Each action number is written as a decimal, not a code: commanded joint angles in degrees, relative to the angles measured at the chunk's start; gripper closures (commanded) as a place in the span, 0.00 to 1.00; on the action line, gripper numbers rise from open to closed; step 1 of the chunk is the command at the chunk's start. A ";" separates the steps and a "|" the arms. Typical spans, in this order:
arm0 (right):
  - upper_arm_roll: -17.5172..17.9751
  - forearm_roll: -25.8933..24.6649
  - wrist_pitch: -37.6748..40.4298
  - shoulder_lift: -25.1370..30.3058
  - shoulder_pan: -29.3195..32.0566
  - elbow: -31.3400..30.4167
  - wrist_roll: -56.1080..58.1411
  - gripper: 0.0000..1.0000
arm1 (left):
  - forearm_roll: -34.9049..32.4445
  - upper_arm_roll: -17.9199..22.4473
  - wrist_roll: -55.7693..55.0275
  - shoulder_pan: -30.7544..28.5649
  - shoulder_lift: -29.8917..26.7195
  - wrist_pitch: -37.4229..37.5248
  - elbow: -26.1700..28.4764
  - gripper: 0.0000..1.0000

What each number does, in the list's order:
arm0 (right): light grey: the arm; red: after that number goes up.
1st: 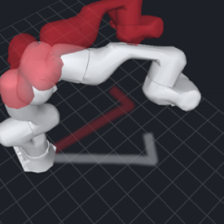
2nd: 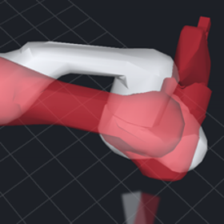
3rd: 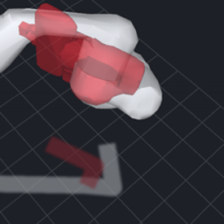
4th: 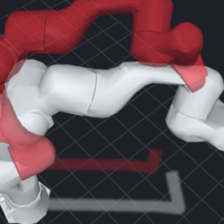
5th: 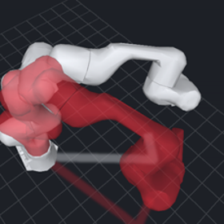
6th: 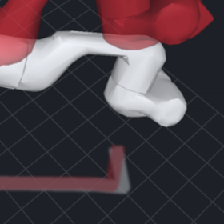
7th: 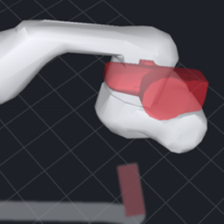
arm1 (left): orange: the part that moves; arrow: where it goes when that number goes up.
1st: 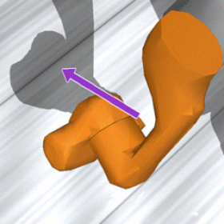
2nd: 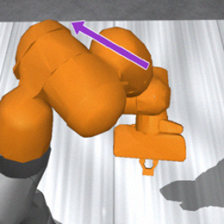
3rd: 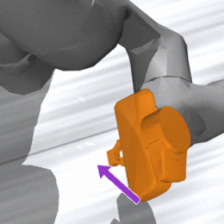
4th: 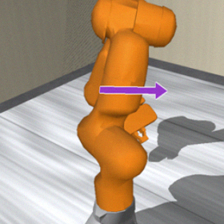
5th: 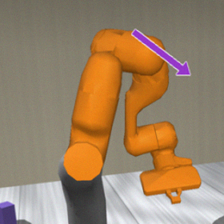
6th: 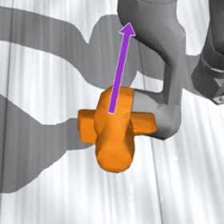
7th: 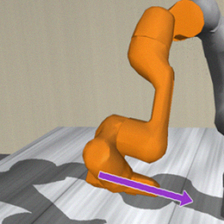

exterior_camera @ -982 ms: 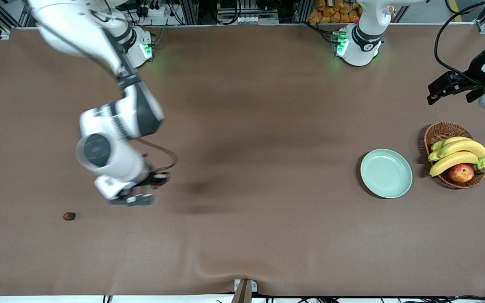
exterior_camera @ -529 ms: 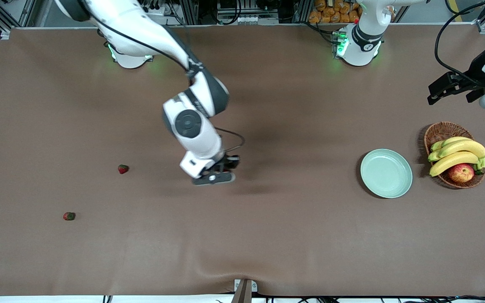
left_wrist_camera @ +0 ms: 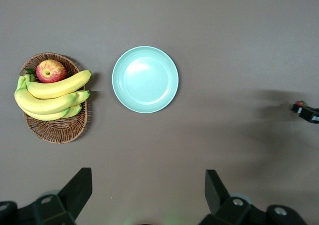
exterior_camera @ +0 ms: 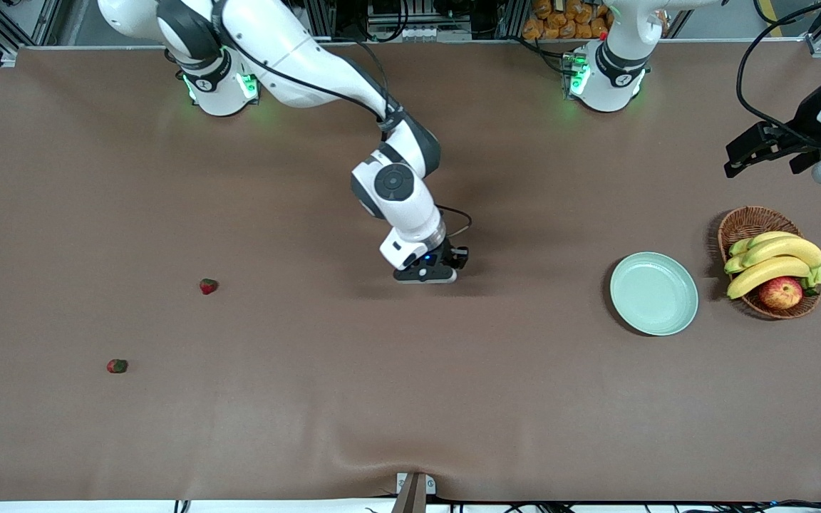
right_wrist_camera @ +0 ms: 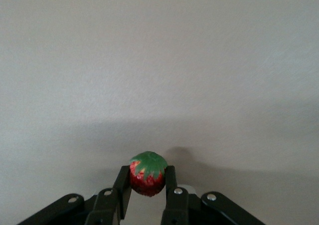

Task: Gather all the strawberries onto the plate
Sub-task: 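Lower the strawberry onto the table middle and open the right gripper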

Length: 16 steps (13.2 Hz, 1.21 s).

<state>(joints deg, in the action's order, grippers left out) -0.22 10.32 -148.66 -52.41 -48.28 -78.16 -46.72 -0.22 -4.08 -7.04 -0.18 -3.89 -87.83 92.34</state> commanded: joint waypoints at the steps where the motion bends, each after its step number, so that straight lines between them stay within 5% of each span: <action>1: -0.57 0.84 0.38 -3.48 -0.68 4.94 -2.15 1.00 | 0.92 -0.05 -0.96 -0.35 -0.07 -0.06 -0.50 0.00; 2: -0.57 0.84 0.38 -3.57 -0.59 4.86 -2.15 0.77 | 0.92 -0.05 -0.96 -0.26 -0.16 -0.06 -0.50 0.00; 4: -0.66 0.66 0.21 -3.84 -0.50 4.77 -2.15 0.00 | 1.01 0.03 -0.96 -0.35 -0.42 0.03 -0.41 0.00; 10: -1.62 0.49 4.84 3.09 3.26 2.58 -1.80 0.00 | 0.83 0.47 -0.87 -0.44 -0.77 0.03 -0.24 0.00; 16: -12.33 0.40 17.15 13.46 4.15 -4.53 -0.22 0.00 | 0.39 -0.05 -1.39 0.00 -0.07 -0.85 -0.32 0.00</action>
<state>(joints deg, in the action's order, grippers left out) -9.81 10.33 -133.20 -44.21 -43.61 -75.84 -48.15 -0.22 -3.66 -7.04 -0.26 -4.00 -87.89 92.12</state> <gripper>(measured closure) 0.000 0.000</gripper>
